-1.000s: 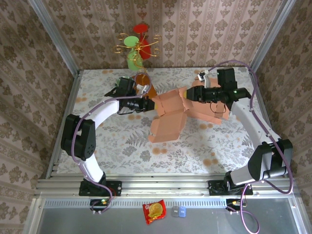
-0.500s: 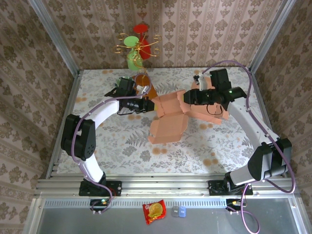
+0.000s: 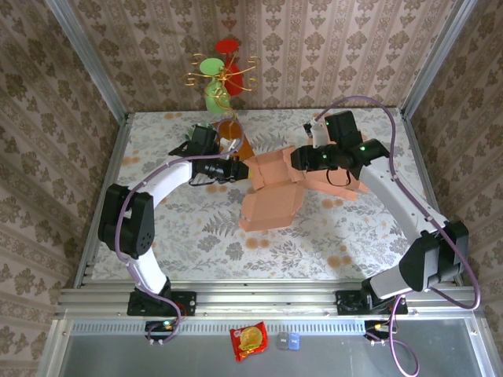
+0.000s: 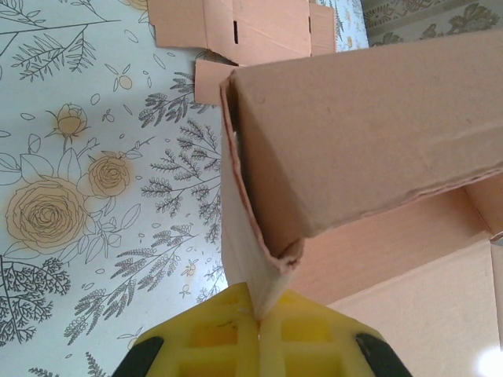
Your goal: Fold the paper box
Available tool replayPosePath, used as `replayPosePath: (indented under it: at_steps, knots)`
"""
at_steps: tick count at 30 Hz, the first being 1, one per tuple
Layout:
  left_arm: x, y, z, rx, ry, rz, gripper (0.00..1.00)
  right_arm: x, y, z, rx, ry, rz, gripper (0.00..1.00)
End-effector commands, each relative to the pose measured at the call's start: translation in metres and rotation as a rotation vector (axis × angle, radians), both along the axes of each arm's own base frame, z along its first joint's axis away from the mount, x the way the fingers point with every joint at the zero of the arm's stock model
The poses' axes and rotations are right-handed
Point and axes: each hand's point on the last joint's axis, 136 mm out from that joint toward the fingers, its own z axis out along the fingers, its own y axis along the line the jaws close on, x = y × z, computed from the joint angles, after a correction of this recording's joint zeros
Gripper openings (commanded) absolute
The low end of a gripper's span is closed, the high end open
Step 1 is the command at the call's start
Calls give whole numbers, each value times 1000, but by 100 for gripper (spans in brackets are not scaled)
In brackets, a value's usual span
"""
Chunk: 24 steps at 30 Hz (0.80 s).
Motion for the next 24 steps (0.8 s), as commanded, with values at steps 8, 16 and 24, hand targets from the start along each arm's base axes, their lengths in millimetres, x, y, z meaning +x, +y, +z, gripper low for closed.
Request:
replayPosePath:
  at_steps: [8, 16, 24]
  knots:
    - [2, -8, 14, -19, -42, -26, 0, 3, -5, -20, -218, -6, -65, 37]
    - [1, -12, 12, -8, -37, -30, 0, 5, -3, -28, -345, -14, -118, 39]
    - [3, -13, 13, 7, -37, -20, 0, 8, -6, -35, -511, -25, -211, 35]
